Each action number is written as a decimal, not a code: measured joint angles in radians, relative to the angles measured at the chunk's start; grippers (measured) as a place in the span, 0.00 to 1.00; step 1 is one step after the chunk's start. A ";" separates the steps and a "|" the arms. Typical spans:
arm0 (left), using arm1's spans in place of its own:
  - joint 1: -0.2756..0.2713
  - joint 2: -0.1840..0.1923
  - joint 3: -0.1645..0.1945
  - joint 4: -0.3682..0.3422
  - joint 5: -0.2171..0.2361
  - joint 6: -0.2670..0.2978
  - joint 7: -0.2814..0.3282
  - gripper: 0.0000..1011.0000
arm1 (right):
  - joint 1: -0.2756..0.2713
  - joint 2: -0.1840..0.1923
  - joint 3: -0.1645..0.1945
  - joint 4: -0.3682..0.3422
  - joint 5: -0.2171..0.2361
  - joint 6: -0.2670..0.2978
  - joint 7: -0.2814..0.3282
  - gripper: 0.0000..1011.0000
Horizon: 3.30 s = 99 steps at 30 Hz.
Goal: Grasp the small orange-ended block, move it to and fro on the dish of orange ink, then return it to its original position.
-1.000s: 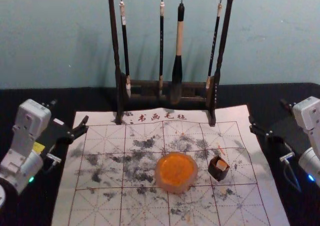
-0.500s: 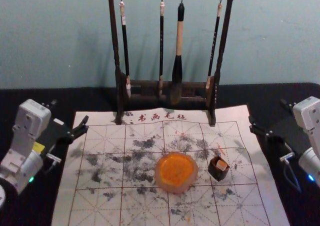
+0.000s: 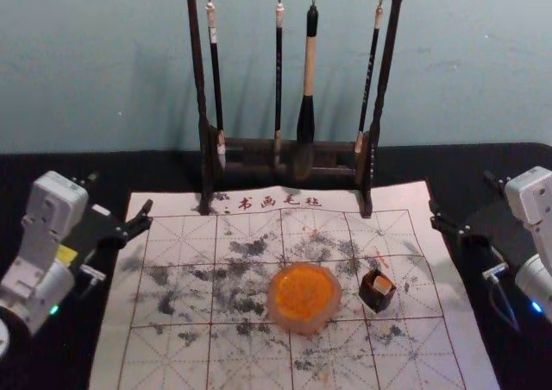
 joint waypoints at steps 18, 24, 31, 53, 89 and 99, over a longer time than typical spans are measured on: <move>0.000 0.000 0.000 0.000 0.000 0.000 0.000 0.99 | 0.000 0.000 0.000 0.000 0.000 0.000 0.000 0.99; 0.000 0.000 0.000 0.000 0.000 0.000 0.000 0.99 | -0.005 -0.002 0.019 0.010 0.008 -0.011 0.036 0.99; 0.000 0.000 0.000 0.000 0.000 0.000 0.000 0.99 | -0.033 0.000 0.049 0.006 0.038 -0.029 0.079 0.99; 0.000 0.000 0.000 0.000 0.000 0.000 0.000 0.99 | -0.160 0.033 0.104 -0.088 0.144 -0.172 0.306 0.99; 0.000 0.000 0.000 0.000 0.000 0.000 0.000 0.99 | -0.139 -0.012 0.052 -0.008 0.111 -0.167 0.583 0.99; 0.000 0.000 0.000 0.000 0.000 0.000 0.000 0.99 | -0.124 -0.045 0.063 0.025 0.095 -0.146 0.596 0.99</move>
